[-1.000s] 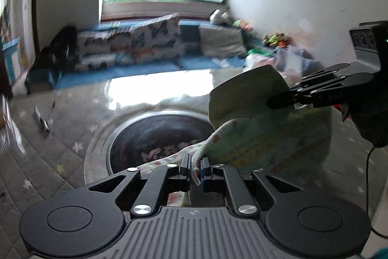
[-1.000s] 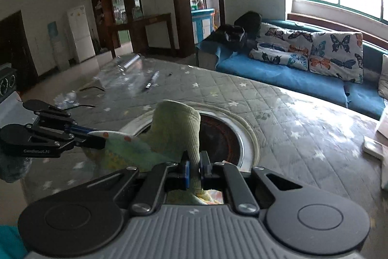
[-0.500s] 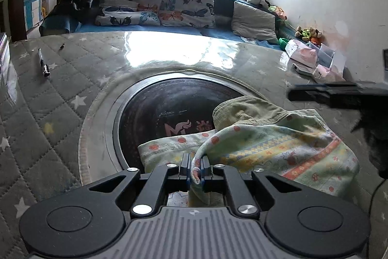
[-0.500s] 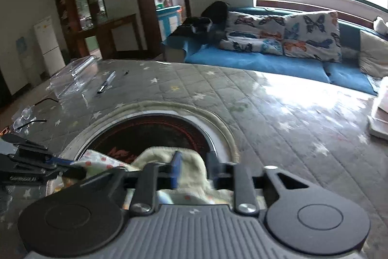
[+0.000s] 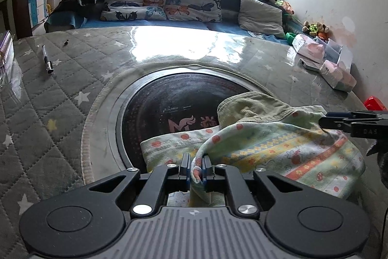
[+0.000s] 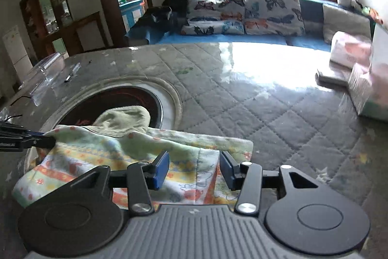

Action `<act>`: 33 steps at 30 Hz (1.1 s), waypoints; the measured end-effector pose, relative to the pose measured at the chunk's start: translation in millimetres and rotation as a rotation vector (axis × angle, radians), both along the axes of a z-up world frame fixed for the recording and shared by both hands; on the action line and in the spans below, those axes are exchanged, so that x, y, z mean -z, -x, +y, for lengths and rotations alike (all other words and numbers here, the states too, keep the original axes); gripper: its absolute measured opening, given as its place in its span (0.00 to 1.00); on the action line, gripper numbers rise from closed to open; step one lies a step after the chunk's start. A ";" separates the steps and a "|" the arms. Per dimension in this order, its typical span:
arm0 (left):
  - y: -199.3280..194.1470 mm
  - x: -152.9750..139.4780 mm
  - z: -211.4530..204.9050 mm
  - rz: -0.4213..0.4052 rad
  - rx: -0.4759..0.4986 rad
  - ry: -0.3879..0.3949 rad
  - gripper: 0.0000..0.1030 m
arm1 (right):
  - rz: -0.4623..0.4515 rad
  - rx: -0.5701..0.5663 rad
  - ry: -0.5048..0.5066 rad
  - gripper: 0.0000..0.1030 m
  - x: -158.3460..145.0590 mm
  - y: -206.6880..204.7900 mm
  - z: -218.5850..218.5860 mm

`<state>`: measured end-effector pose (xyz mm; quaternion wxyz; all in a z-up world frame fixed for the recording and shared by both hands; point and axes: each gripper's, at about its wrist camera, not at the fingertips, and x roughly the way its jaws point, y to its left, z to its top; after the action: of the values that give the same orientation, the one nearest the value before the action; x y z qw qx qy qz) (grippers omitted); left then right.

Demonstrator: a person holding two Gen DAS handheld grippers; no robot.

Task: Fold clothes
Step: 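Lower the folded shirt onto the table and open both grippers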

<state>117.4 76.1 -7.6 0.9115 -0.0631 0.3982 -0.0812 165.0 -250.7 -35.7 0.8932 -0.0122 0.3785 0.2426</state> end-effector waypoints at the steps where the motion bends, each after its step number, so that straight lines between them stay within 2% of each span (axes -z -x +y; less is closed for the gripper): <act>1: -0.1 -0.2 -0.2 0.002 -0.001 -0.002 0.10 | 0.020 0.003 -0.013 0.16 4.4 -1.4 -0.6; 3: 0.6 -3.8 0.5 -0.001 -0.003 0.002 0.09 | -0.004 0.023 0.003 0.07 4.1 0.9 2.0; 6: 1.3 -11.6 2.9 -0.019 -0.007 0.008 0.08 | -0.064 0.033 -0.035 0.06 -6.6 3.4 0.7; 9: -4.0 -8.3 5.8 -0.003 -0.026 0.001 0.10 | -0.054 0.050 -0.044 0.06 -1.5 -5.6 1.4; 11: -7.0 -3.2 6.9 0.014 -0.039 -0.012 0.14 | -0.027 0.059 -0.024 0.08 11.2 -12.3 4.2; 13: -8.6 0.0 8.5 0.025 -0.059 -0.027 0.23 | -0.024 0.071 -0.032 0.12 16.2 -14.6 2.5; 15: -8.0 -2.8 14.8 0.017 -0.084 -0.031 0.24 | -0.031 0.096 -0.046 0.19 11.9 -13.0 -0.5; 17: -6.8 -7.0 21.0 0.006 -0.115 -0.043 0.27 | -0.046 0.097 -0.054 0.19 3.4 -7.0 -1.7; 19: -4.2 -12.9 27.1 -0.016 -0.149 -0.040 0.28 | -0.074 0.051 -0.051 0.19 -5.9 3.1 4.2; 22: 2.5 -27.3 29.2 -0.064 -0.156 0.018 0.27 | -0.086 -0.029 -0.052 0.19 -13.2 15.2 19.5; 27: 0.5 -28.9 -2.0 -0.049 -0.051 0.073 0.26 | -0.045 -0.116 -0.038 0.19 -3.7 14.7 53.6; 33: -20.6 -14.2 -27.8 -0.009 -0.002 0.128 0.26 | -0.033 -0.104 -0.017 0.19 7.8 -0.3 74.7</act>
<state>138.0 48.4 6.6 0.9076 -0.1213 0.3879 -0.1056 165.3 -176.0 -43.5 0.8854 -0.0285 0.3607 0.2917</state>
